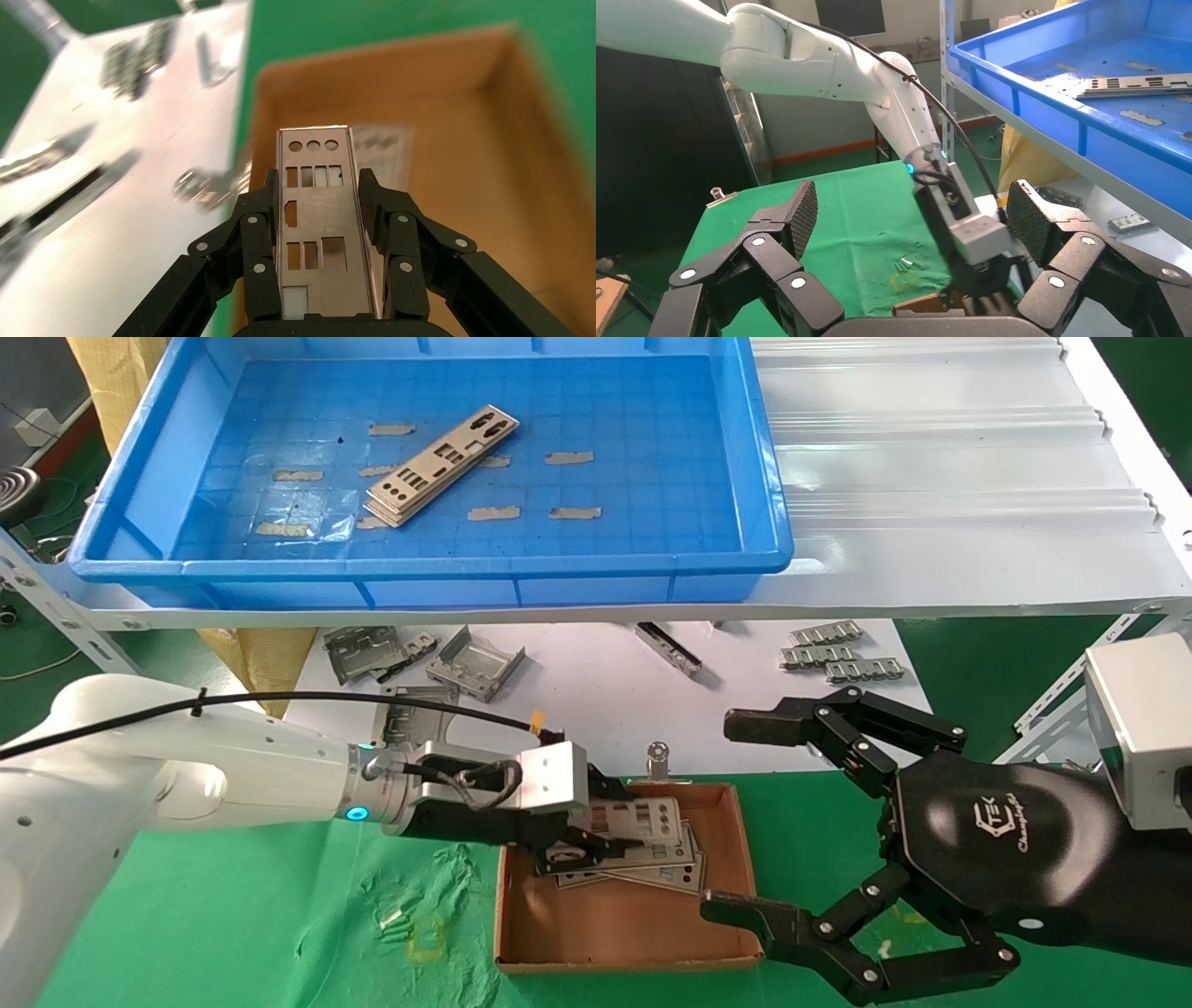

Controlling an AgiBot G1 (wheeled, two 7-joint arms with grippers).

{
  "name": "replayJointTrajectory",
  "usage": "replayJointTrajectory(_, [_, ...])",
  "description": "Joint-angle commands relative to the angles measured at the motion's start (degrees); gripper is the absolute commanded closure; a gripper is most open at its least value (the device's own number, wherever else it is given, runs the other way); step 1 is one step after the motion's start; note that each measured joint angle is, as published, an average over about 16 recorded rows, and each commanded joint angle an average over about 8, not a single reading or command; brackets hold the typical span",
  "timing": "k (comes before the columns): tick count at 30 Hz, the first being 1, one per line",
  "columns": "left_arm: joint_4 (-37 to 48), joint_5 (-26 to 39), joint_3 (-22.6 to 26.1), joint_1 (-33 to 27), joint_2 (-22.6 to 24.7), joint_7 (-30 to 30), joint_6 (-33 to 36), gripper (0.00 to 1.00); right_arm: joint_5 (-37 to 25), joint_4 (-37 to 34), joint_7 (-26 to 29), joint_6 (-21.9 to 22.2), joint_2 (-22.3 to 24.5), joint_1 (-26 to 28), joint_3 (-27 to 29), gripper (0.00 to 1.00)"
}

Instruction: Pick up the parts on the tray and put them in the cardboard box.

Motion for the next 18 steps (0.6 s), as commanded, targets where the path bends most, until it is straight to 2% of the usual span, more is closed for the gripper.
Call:
replayJointTrajectory(1, [0.39, 0.06, 0.07, 0.52, 0.44, 0.92, -2.85, 0.00, 0.00, 0.00, 0.00, 0.00, 0.00, 0.00, 0.00, 0.00])
replayJointTrajectory(8, [-1.95, -1.14, 0.70, 1.97, 0.44, 0.01, -5.10, 0.00, 0.00, 0.00, 0.00, 0.00, 0.00, 0.00, 0.00, 0.00])
replayJointTrajectory(18, [-2.16, -3.19, 1.37, 1.05, -0.40, -2.37, 0.25, 0.00, 0.00, 0.00, 0.00, 0.00, 0.00, 0.00, 0.00, 0.00])
